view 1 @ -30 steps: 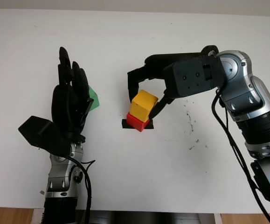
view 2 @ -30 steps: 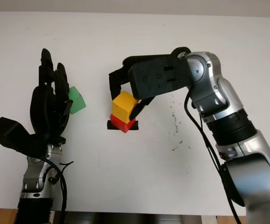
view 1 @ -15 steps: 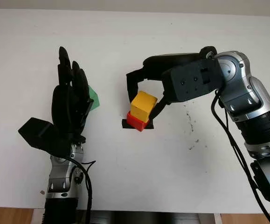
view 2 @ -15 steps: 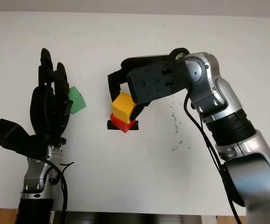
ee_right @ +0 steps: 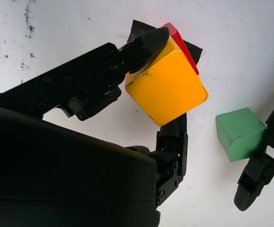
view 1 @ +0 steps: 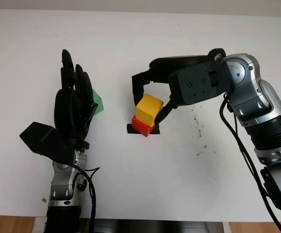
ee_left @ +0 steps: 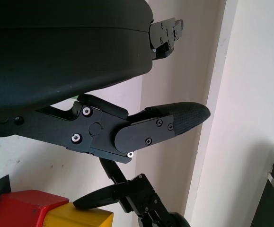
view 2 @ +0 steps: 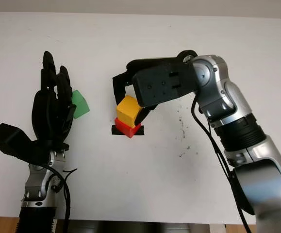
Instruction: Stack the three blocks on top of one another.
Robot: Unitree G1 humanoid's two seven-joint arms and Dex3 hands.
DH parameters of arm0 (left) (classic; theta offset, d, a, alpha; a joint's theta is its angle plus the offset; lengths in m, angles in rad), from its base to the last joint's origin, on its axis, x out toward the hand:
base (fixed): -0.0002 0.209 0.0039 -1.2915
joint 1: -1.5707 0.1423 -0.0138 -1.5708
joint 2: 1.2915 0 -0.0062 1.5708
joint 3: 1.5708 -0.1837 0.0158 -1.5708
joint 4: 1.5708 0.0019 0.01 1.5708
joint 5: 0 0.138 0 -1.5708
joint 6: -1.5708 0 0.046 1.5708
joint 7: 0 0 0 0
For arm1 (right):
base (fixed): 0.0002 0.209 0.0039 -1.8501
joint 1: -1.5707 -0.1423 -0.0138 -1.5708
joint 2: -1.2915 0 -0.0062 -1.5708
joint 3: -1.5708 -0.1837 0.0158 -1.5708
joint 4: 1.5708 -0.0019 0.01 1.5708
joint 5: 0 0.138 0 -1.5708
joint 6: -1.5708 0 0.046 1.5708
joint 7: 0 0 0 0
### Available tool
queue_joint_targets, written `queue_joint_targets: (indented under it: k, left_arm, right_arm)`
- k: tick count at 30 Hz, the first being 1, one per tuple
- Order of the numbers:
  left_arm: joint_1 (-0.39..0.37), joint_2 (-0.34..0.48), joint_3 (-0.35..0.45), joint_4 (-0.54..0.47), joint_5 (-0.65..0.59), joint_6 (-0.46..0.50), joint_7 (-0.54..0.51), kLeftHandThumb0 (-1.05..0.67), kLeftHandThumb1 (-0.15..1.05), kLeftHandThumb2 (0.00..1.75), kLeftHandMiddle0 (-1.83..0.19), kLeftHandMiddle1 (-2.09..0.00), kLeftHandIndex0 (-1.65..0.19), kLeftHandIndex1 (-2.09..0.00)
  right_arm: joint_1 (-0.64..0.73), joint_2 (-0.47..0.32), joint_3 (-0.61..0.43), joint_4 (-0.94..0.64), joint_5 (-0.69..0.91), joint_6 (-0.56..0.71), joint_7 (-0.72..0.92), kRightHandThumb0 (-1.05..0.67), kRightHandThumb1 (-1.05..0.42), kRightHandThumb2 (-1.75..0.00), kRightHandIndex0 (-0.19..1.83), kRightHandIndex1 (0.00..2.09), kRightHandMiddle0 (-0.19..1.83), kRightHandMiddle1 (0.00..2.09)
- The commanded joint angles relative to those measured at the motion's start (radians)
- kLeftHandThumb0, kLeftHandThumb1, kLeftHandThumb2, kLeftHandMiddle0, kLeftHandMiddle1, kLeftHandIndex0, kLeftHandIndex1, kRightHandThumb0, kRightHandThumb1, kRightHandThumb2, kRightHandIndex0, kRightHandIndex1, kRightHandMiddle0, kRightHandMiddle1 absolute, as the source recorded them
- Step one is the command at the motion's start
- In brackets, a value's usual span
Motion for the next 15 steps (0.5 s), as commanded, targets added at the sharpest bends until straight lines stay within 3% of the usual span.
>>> queue_joint_targets:
  k: [1, 15]
  left_arm:
    - [0.017, -0.004, -0.005, -0.009, -0.003, -0.005, -0.004, -0.62, 1.05, 0.63, 0.19, -0.04, 0.19, 0.00]
    - [0.016, -0.009, -0.004, -0.007, 0.003, -0.005, 0.005, -0.61, 1.05, 0.62, 0.18, -0.05, 0.19, -0.01]
  right_arm:
    - [-0.002, 0.004, 0.002, -0.010, -0.001, 0.003, 0.000, -0.43, -0.93, -0.06, 0.28, 0.04, 0.42, 1.55]
    - [-0.003, 0.018, 0.004, -0.004, -0.005, -0.008, -0.008, -0.43, -0.92, -0.05, 0.28, 0.05, 0.44, 1.48]
